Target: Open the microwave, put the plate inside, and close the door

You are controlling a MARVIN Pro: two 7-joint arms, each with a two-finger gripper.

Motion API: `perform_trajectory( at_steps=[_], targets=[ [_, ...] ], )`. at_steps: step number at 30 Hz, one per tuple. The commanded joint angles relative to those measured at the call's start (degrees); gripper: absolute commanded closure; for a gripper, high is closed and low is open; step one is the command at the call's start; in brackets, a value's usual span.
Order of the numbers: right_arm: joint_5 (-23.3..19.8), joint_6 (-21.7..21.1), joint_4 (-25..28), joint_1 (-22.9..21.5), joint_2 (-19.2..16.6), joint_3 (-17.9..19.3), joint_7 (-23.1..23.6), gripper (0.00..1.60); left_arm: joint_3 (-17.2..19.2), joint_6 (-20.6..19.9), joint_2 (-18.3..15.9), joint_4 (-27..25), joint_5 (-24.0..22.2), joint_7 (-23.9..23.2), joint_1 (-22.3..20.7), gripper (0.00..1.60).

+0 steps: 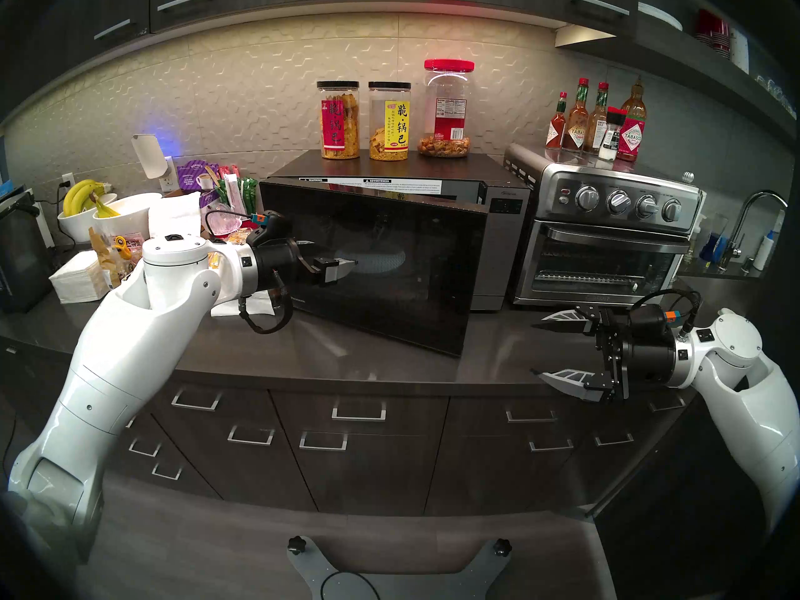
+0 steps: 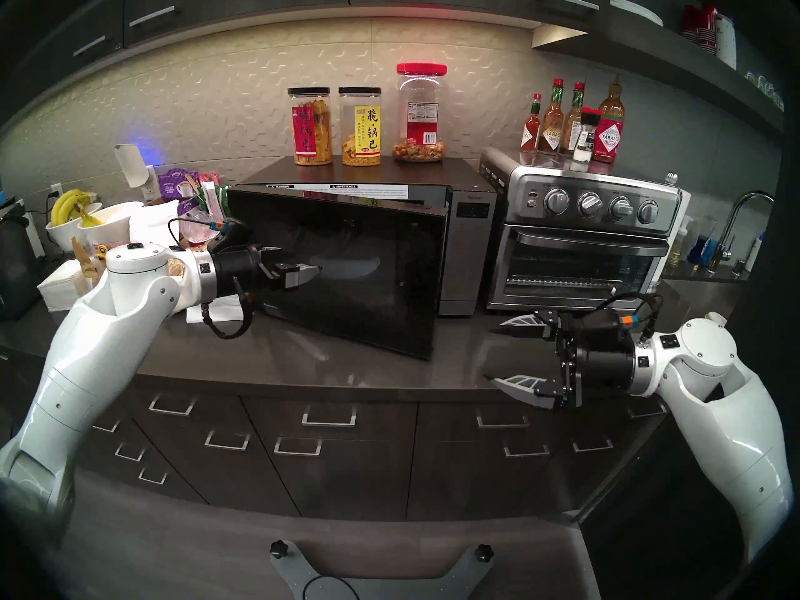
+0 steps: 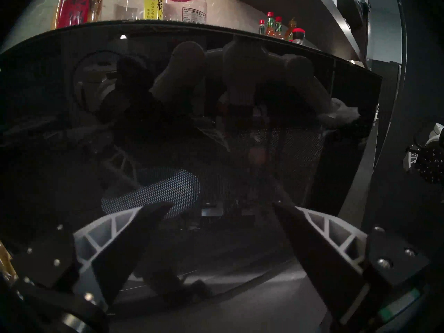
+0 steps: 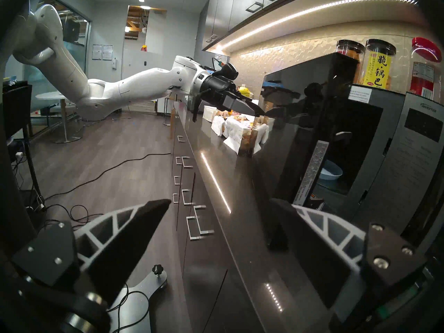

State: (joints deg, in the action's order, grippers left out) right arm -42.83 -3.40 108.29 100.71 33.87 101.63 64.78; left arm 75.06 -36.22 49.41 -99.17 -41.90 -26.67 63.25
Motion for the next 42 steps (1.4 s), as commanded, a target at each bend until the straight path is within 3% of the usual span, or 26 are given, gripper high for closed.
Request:
perform_trajectory(
  at_steps=[1,4,5,9,20,34,42],
  targets=[
    [-0.33,-0.06,0.35,-0.51,-0.09,0.47,-0.04,0.0,-1.07,-1.71,4.69,1.36,2.44,2.29,-6.64,0.0],
    [-0.32,-0.05,0.35,-0.51,-0.09,0.46,-0.04,0.0,-1.9,-2.76,5.32,2.79,3.57,3.38,-8.86,0.0],
    [-0.32,-0.05,0.35,-0.51,-0.09,0.46,-0.04,0.0,-0.76,-2.84,6.02,2.28,4.35,3.83,-7.82,0.0],
    [-0.33,-0.07,0.35,-0.51,-0.09,0.47,-0.04,0.0,-3.07,-4.87,6.52,4.92,5.81,5.0,-11.29,0.0],
    [-0.36,-0.1,0.37,-0.51,-0.1,0.49,-0.04,0.0,-5.68,-7.39,9.8,9.02,10.21,9.64,-14.65,0.0],
    [-0.36,-0.1,0.37,-0.51,-0.1,0.49,-0.04,0.0,-6.88,-6.45,12.46,12.79,13.56,14.52,-16.66,0.0],
    [-0.36,-0.1,0.37,-0.51,-0.09,0.48,-0.04,0.0,-6.28,-6.26,13.56,13.75,13.24,14.48,-17.52,0.0]
  ],
)
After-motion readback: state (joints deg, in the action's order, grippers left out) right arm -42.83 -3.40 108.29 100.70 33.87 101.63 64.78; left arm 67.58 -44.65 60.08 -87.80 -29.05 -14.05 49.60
